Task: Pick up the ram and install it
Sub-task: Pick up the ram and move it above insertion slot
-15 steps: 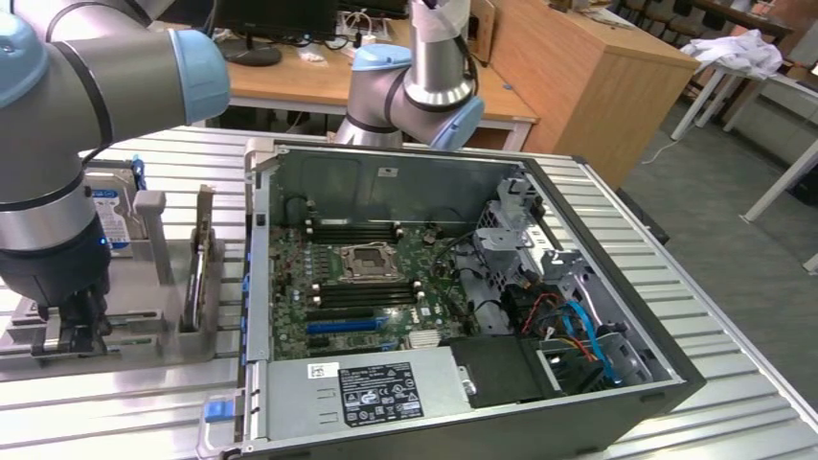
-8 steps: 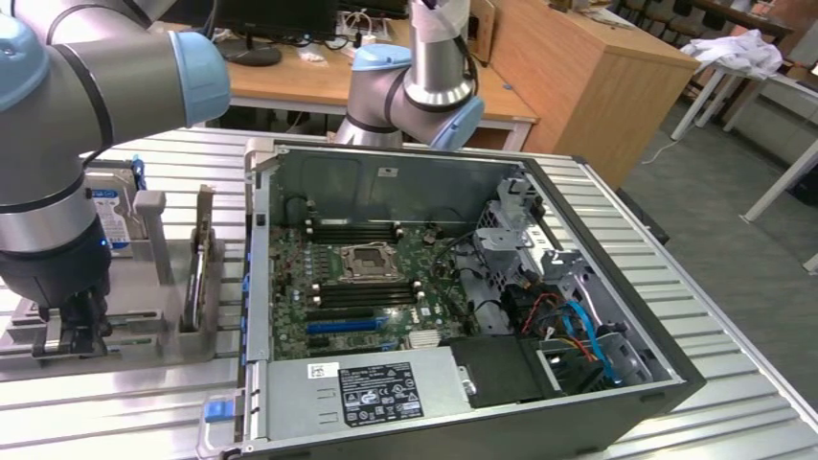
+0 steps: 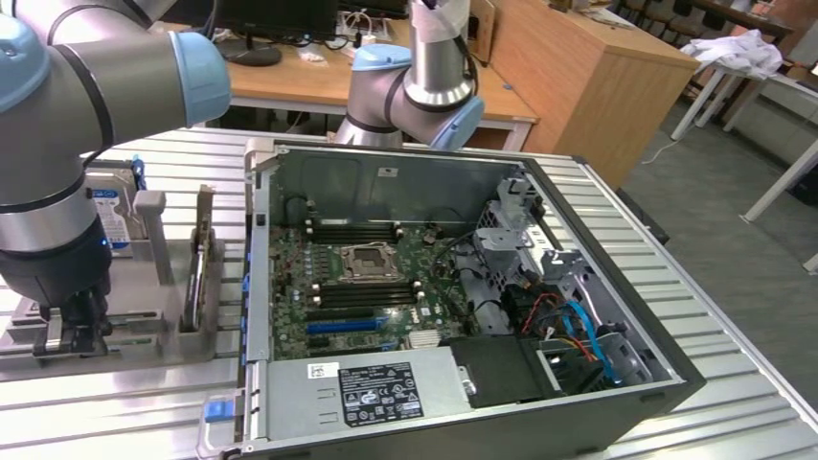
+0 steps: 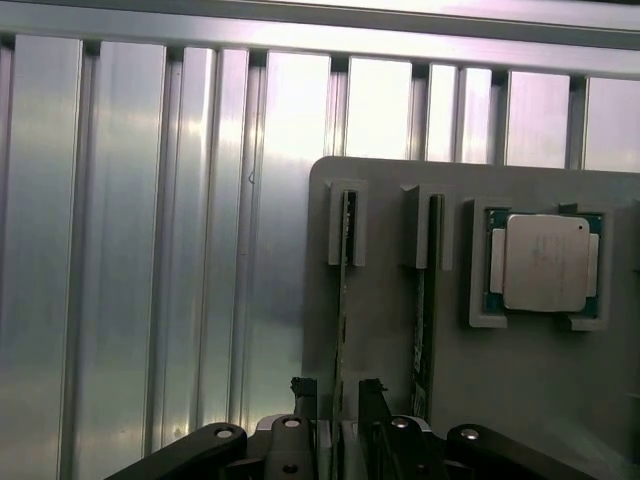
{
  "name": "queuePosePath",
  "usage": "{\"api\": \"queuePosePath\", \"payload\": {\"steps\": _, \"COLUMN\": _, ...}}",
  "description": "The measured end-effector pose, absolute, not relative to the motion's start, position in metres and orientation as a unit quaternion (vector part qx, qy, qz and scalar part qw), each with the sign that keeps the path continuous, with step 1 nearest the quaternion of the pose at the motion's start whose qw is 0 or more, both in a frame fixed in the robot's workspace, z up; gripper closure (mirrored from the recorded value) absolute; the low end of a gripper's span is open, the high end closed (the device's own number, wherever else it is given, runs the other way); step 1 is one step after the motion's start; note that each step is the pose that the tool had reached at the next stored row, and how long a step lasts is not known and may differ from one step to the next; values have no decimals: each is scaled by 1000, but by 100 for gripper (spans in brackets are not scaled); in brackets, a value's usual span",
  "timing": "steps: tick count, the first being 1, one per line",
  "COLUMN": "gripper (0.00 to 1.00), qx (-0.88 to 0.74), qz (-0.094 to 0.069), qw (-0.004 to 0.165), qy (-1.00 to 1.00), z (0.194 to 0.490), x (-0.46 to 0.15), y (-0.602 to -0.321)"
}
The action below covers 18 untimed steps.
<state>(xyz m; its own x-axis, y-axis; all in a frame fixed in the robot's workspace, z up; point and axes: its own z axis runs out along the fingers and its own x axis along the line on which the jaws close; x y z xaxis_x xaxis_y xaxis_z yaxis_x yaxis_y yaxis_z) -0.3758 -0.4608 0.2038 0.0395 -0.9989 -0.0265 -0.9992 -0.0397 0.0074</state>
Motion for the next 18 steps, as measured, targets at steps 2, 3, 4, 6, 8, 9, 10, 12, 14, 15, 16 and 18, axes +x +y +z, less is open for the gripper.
{"api": "queuePosePath", "payload": {"steps": 2, "gripper": 69, "qx": -721, "qz": 12, "qw": 7, "qy": 693, "z": 204, "x": -376, "y": -461}}
{"api": "queuePosePath", "payload": {"steps": 3, "gripper": 69, "qx": -721, "qz": 12, "qw": 7, "qy": 693, "z": 204, "x": -376, "y": -461}}
{"api": "queuePosePath", "payload": {"steps": 4, "gripper": 69, "qx": -721, "qz": 12, "qw": 7, "qy": 693, "z": 203, "x": -376, "y": -460}}
{"api": "queuePosePath", "payload": {"steps": 6, "gripper": 69, "qx": -721, "qz": 12, "qw": 7, "qy": 693, "z": 203, "x": -376, "y": -460}}
{"api": "queuePosePath", "payload": {"steps": 8, "gripper": 69, "qx": -721, "qz": 12, "qw": 7, "qy": 693, "z": 203, "x": -376, "y": -460}}
{"api": "queuePosePath", "payload": {"steps": 9, "gripper": 69, "qx": -721, "qz": 12, "qw": 7, "qy": 693, "z": 203, "x": -376, "y": -460}}
{"api": "queuePosePath", "payload": {"steps": 10, "gripper": 69, "qx": -721, "qz": 12, "qw": 7, "qy": 693, "z": 202, "x": -376, "y": -460}}
{"api": "queuePosePath", "payload": {"steps": 12, "gripper": 69, "qx": -721, "qz": 12, "qw": 7, "qy": 693, "z": 201, "x": -376, "y": -460}}
{"api": "queuePosePath", "payload": {"steps": 14, "gripper": 69, "qx": -721, "qz": 12, "qw": 7, "qy": 693, "z": 201, "x": -376, "y": -460}}
{"api": "queuePosePath", "payload": {"steps": 15, "gripper": 69, "qx": -721, "qz": 12, "qw": 7, "qy": 693, "z": 201, "x": -376, "y": -460}}
{"api": "queuePosePath", "payload": {"steps": 16, "gripper": 69, "qx": -721, "qz": 12, "qw": 7, "qy": 693, "z": 201, "x": -376, "y": -460}}
{"api": "queuePosePath", "payload": {"steps": 18, "gripper": 69, "qx": -721, "qz": 12, "qw": 7, "qy": 693, "z": 201, "x": -376, "y": -460}}
